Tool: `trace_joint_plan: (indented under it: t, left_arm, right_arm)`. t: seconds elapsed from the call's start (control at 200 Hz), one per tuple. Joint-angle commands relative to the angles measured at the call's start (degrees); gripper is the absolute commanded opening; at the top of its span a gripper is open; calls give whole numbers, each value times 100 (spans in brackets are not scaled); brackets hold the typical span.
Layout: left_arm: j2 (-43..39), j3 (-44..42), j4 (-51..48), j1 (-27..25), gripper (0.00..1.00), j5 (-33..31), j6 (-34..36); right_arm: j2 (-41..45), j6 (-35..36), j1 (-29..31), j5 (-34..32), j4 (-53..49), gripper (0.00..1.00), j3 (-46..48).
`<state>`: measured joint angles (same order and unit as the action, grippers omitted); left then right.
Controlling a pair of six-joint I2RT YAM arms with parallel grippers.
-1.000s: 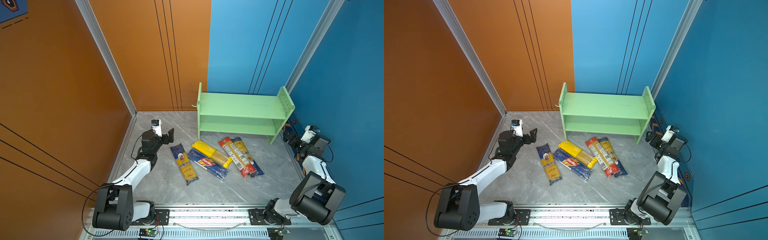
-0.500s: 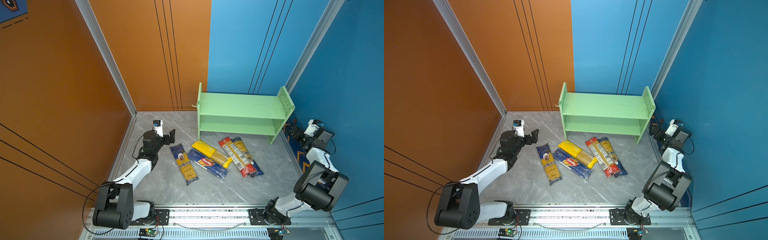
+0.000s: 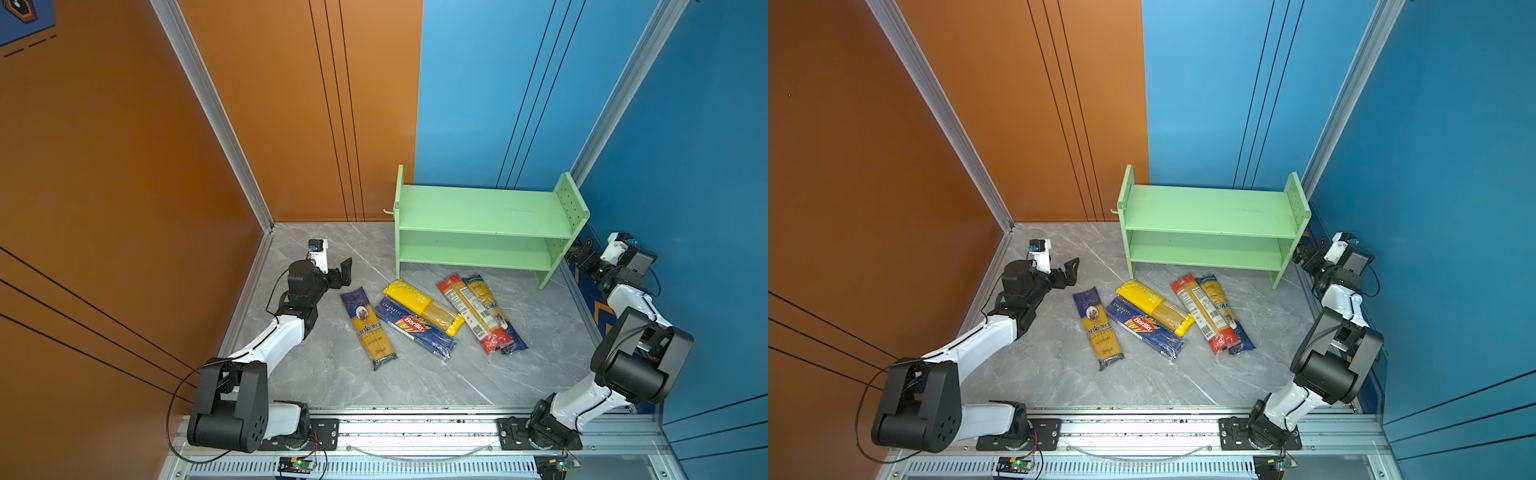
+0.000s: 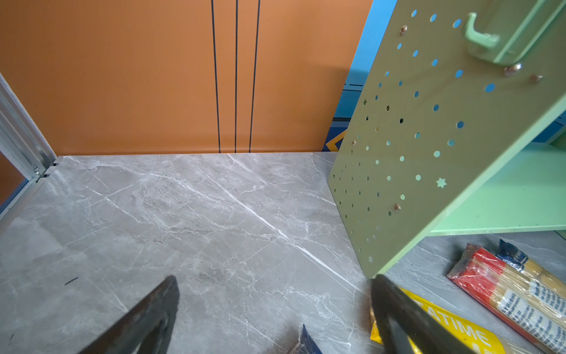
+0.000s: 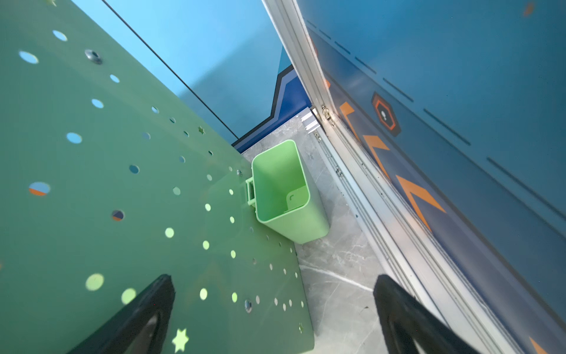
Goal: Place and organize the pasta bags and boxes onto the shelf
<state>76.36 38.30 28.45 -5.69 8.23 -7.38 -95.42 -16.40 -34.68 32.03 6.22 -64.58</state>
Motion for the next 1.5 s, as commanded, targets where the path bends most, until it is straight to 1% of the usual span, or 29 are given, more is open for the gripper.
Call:
trace_joint_plan:
  t: [0.0,0.13,0.315,0.481,0.671,0.761,0.911,1.001,1.131,1.277,1.357,1.422,1.492]
  left_arm:
    - [30,170,-23,-23,98,124,8]
    - [19,151,-28,-22,98,96,43]
    - [71,174,-50,-26,98,105,60]
    - [150,229,-50,-25,98,137,53]
    - [272,355,-50,-26,98,271,-35]
    - [291,361,-50,-36,98,293,-55]
    - [277,371,-103,-37,98,269,-45]
    - [249,397,-246,-40,98,249,6]
    - [174,391,-320,-45,98,210,17]
    - [138,371,-356,-46,98,188,13]
    - [125,380,-399,-46,98,154,17]
    - [101,393,-459,-46,98,150,15]
    - [58,424,-542,-54,98,85,17]
  right_arm:
    - [-114,-41,75,-240,64,100,-204]
    - [-185,-10,75,-203,56,100,-288]
    - [-338,214,84,-199,-59,100,-497]
    - [-533,772,93,-69,-377,100,-872]
    - [-703,1340,110,3,-463,100,-1177]
    - [-754,1648,127,20,-481,100,-1215]
    - [-808,2378,178,102,-445,100,-1156]
    - [-829,2626,180,200,-20,100,-934]
    - [-870,2653,137,333,895,100,-550]
    - [-910,2890,154,418,1664,100,-273]
    - [-1037,2891,154,361,2094,100,-226]
    - [-1193,2857,124,526,2395,100,-282]
    - [-1348,2718,102,614,2487,100,-448]
